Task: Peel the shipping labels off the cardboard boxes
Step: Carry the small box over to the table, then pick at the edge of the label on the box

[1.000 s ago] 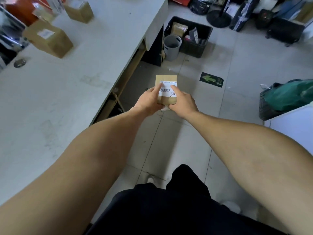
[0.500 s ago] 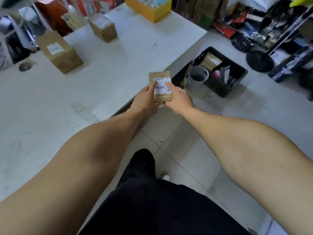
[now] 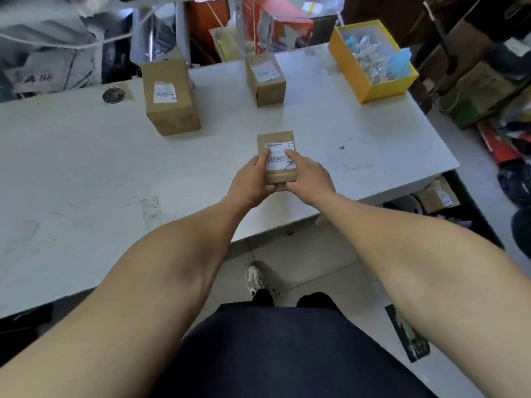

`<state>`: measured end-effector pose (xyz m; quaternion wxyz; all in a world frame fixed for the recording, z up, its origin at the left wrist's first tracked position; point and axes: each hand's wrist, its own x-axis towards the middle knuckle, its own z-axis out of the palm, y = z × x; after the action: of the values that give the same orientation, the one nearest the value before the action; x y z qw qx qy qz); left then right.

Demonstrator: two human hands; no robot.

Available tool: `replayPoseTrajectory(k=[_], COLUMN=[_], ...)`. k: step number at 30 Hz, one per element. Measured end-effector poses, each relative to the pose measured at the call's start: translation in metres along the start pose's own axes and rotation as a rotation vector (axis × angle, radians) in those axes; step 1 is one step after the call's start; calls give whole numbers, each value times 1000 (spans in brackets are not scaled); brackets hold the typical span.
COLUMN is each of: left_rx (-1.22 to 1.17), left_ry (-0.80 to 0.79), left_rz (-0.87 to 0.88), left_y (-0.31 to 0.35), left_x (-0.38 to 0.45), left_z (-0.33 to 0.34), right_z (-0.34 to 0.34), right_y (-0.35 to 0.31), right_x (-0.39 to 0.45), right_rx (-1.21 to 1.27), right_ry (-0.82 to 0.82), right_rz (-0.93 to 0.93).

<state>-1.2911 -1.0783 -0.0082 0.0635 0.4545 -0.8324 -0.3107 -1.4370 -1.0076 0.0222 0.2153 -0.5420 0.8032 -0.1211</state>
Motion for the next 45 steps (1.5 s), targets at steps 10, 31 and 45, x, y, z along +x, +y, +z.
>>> replayPoseTrajectory(k=[10,31,45], left_rx=[-41,-484,-603], left_ry=[-20,153,160], left_rz=[-198,-173,-158], left_y=[8,-15,-15], left_x=[43,79,85], left_z=[21,27,31], right_z=[-7,-10,-7], right_y=[33,42,39], right_x=[68,113,114], right_rx=[30,426,452], right_ry=[-216,-59,-27], right_rz=[-74,11,59])
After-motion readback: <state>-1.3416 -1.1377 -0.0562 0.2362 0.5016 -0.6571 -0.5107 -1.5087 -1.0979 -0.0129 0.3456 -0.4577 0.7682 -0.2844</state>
